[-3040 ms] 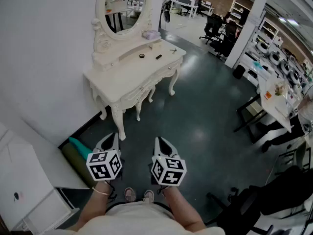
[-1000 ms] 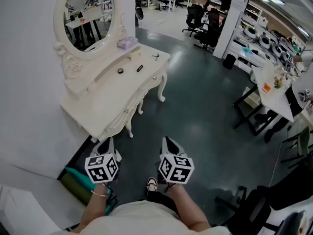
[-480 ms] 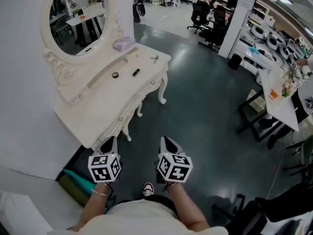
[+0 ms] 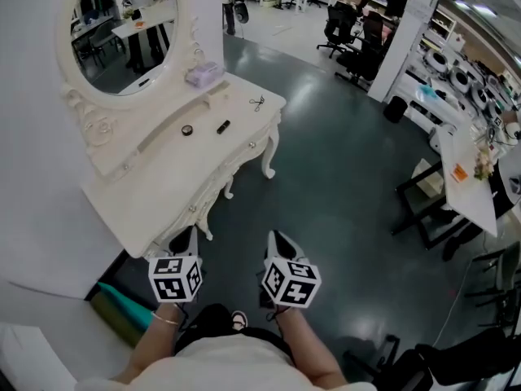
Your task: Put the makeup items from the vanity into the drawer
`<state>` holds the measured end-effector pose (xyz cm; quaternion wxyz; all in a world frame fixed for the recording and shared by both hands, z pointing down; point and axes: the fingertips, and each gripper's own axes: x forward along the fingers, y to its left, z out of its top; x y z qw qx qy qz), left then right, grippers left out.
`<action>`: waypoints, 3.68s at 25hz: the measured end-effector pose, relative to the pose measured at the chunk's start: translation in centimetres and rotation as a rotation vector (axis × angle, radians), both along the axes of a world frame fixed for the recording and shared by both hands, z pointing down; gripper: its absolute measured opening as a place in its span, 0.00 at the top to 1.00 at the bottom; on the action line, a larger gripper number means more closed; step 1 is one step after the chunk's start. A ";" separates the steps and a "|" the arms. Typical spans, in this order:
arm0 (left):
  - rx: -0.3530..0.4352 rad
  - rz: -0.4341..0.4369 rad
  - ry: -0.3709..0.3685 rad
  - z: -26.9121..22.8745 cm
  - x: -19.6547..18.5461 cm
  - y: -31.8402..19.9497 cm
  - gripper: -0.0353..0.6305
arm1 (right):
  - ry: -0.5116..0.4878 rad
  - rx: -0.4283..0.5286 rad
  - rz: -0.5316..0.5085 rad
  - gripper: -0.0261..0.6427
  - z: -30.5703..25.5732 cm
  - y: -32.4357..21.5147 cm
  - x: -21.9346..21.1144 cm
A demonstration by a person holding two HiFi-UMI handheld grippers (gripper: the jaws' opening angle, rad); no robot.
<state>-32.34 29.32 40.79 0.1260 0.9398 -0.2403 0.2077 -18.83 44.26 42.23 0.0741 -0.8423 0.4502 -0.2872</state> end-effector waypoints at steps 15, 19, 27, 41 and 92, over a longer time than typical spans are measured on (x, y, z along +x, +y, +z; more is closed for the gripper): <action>-0.013 0.063 0.014 1.4 12.0 -7.4 0.94 | -0.003 -0.006 0.015 0.93 1.4 -7.4 9.6; -0.035 0.069 0.051 0.8 17.2 -11.0 0.94 | 0.040 -0.021 -0.019 0.93 0.1 -11.5 13.5; -0.076 0.056 0.076 1.2 25.3 -18.4 0.94 | 0.067 -0.041 -0.018 0.93 -0.5 -18.4 21.5; -0.109 0.014 0.046 2.8 32.1 -26.5 0.94 | 0.074 -0.057 -0.040 0.93 0.0 -26.6 29.8; -0.226 -0.505 -0.054 10.8 48.2 -38.4 0.94 | -0.026 -0.103 -0.798 0.88 8.5 -51.9 50.1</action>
